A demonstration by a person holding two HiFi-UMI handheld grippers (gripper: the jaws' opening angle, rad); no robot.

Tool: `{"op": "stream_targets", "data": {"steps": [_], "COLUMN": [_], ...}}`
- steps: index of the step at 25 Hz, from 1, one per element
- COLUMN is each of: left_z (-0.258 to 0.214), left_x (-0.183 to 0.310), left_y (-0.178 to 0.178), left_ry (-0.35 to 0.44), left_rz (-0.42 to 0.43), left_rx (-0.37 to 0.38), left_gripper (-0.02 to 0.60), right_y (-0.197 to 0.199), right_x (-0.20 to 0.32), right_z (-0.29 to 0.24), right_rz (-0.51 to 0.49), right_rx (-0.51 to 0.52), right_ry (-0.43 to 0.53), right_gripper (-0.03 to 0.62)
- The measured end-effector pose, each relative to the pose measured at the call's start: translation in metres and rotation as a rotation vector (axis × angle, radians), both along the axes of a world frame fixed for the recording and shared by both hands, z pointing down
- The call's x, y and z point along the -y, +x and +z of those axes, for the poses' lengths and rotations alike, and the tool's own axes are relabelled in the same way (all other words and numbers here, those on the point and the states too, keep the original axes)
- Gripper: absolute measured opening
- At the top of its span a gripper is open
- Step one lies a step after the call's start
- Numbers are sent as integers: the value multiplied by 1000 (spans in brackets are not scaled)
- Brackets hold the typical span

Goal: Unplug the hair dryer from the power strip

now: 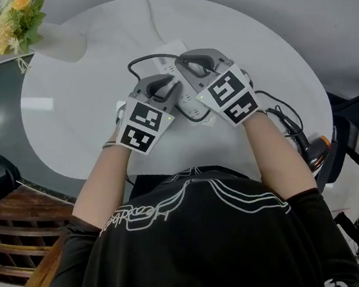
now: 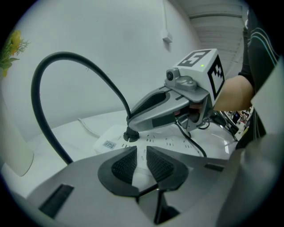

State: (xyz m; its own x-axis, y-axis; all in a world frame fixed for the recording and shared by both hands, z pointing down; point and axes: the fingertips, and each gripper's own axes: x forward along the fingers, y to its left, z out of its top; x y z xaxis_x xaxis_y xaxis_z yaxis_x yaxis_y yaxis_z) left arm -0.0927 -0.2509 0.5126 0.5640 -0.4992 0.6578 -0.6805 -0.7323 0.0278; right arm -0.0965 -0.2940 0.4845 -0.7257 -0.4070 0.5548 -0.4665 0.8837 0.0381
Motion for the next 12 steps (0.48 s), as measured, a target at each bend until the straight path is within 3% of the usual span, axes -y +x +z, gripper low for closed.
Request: {"op": "stream_targets", "data": {"steps": [8,12], "left_z": [1,1], "left_x": [0,0], "left_y": [0,0], "left_ry": [-5,-7], "left_rz": [14,3], "left_rx": [15,26], "left_gripper": [63,63], "right_y": [-2,1], "right_x": [-1,0], "right_z": [0,0], "right_rz": [21,14], "right_rx": [-35,-9], "right_ry": [54,12], "right_gripper": [28,28]}}
